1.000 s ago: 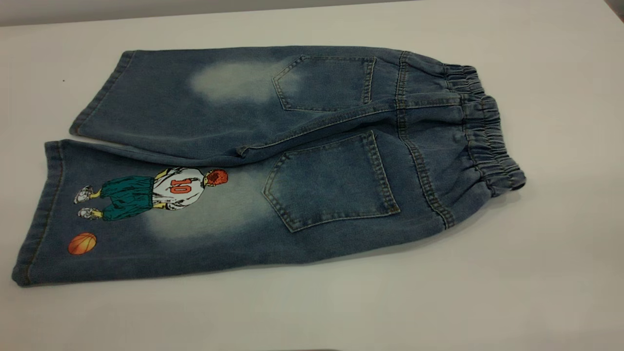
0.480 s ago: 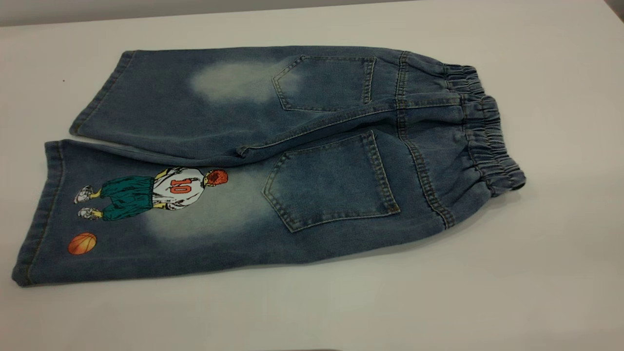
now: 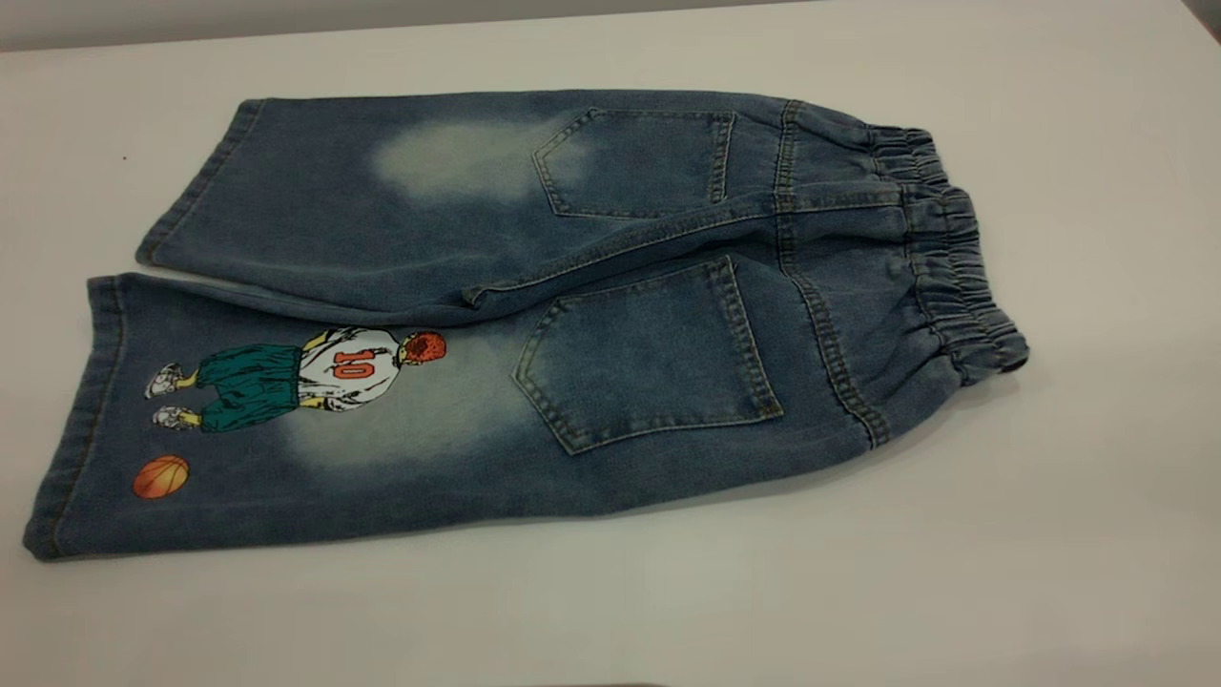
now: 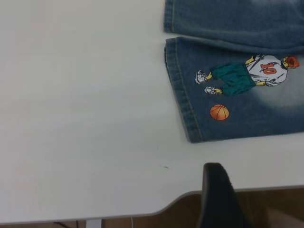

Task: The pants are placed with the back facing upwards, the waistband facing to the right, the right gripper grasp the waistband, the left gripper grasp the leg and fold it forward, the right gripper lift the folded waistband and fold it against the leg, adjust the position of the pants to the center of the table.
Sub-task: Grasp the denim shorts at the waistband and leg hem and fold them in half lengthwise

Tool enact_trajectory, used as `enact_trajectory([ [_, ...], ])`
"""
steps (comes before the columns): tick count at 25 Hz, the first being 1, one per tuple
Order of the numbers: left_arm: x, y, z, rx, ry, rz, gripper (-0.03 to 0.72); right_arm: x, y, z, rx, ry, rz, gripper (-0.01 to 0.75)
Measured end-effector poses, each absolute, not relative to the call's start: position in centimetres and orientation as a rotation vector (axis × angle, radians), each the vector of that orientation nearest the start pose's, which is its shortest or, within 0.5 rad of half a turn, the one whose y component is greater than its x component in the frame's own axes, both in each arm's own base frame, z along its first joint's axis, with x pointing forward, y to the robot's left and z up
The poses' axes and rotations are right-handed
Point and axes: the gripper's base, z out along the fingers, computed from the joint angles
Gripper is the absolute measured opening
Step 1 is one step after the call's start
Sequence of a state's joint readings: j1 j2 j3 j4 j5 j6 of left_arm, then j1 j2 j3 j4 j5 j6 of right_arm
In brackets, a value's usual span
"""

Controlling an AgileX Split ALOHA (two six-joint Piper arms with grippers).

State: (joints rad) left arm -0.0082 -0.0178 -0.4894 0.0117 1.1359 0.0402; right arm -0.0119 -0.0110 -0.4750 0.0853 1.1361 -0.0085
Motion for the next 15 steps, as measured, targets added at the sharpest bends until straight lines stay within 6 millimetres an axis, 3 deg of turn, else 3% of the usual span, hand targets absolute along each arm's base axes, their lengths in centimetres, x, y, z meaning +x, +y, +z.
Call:
enact_trajectory([
  [4,-0.9,0.1,27.4,-0.014,2.087,-0.003,0.379,-0.9,0.7,27.7,0.047,2.081,0.120,0.559],
  [7,0.5,0.1,28.5,-0.077,2.103,-0.039,0.379,-0.3,0.7,29.5,0.080,2.055,0.139,0.559],
  [10,3.4,0.1,29.6,-0.079,2.135,-0.039,0.379,1.7,0.9,31.2,0.100,2.067,0.180,0.559],
  [15,10.0,0.0,30.8,-0.027,2.097,-0.020,0.379,7.5,1.0,31.8,0.111,2.147,0.209,0.559],
])
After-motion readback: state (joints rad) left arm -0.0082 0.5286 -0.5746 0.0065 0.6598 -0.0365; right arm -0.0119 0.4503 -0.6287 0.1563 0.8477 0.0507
